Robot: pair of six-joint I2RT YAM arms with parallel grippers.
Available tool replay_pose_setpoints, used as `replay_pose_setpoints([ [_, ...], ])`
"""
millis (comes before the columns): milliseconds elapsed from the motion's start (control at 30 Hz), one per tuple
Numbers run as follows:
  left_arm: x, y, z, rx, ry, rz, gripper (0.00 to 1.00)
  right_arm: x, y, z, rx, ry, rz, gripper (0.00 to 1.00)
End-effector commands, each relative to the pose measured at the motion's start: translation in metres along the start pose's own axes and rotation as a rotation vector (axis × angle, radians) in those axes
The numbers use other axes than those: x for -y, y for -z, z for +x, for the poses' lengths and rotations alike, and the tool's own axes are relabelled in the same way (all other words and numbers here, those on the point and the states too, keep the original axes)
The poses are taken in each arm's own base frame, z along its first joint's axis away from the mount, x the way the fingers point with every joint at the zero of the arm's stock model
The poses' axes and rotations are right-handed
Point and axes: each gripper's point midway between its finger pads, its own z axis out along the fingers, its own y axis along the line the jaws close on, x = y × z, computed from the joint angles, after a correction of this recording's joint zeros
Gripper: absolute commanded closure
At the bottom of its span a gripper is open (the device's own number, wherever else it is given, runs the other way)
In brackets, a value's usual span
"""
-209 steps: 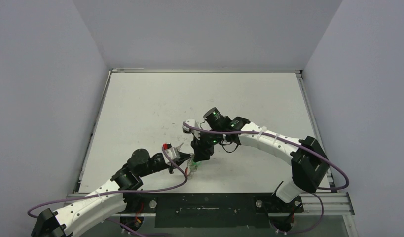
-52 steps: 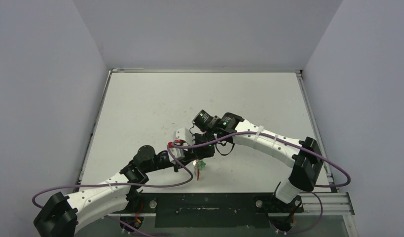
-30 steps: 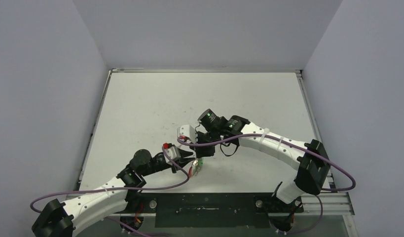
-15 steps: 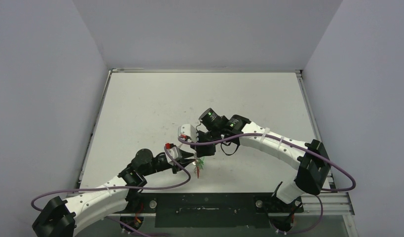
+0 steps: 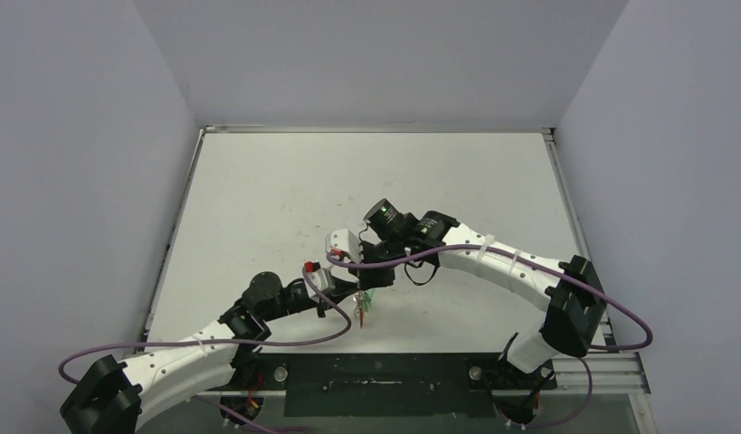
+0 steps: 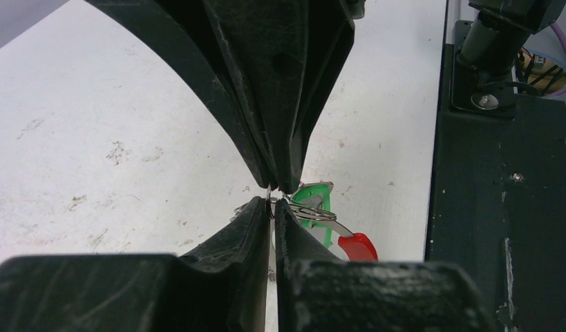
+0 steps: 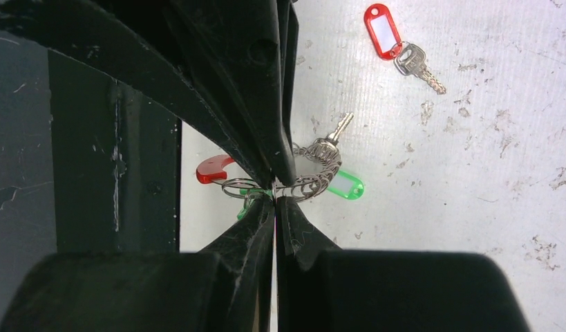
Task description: Put the keys on the keyring
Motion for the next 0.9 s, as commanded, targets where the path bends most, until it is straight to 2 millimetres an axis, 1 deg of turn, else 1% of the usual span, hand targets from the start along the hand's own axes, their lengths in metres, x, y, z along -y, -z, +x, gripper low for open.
replay_pose_setpoints([
  [0,-0.001,-0.004,-0.022,0.073,-0.029,0.007,1.0,-0.001,0.006,-0.023,0.065,0.052,-0.003,1.0],
  [100,-0.002,-0.004,-0.022,0.074,-0.026,0.001,1.0,0.0,0.006,-0.024,0.069,0.055,0.002,1.0],
  [133,-0.002,-0.004,-0.022,0.076,-0.023,-0.005,1.0,0.0,0.005,-0.024,0.075,0.054,0.003,0.98],
  [200,-0.005,-0.002,-0.023,0.082,-0.015,-0.023,1.0,0.005,0.008,-0.027,0.105,0.035,0.027,0.82],
  [233,-0.006,-0.002,-0.025,0.092,-0.012,-0.034,1.0,0.009,0.01,-0.026,0.12,0.018,0.042,0.77],
  [333,-0.011,0.003,-0.03,0.131,-0.007,-0.08,1.0,0.017,0.022,-0.03,0.195,-0.006,0.076,0.62],
  [367,-0.014,0.005,-0.032,0.144,-0.008,-0.099,1.0,0.019,0.027,-0.031,0.229,-0.01,0.085,0.59],
  [400,-0.016,0.006,-0.034,0.158,-0.012,-0.114,1.0,0.021,0.028,-0.026,0.253,-0.026,0.086,0.57],
  [467,-0.019,0.008,-0.04,0.183,-0.022,-0.133,1.0,0.022,0.036,-0.027,0.317,-0.03,0.083,0.56],
  [567,-0.022,0.01,-0.047,0.217,-0.033,-0.148,1.0,0.022,0.041,-0.024,0.367,-0.023,0.08,0.56],
  [767,-0.02,0.013,-0.056,0.28,-0.013,-0.15,1.0,0.017,0.032,-0.025,0.405,-0.027,0.014,0.57],
  [867,-0.02,0.013,-0.058,0.29,-0.01,-0.15,1.0,0.017,0.031,-0.031,0.439,-0.032,-0.001,0.59],
])
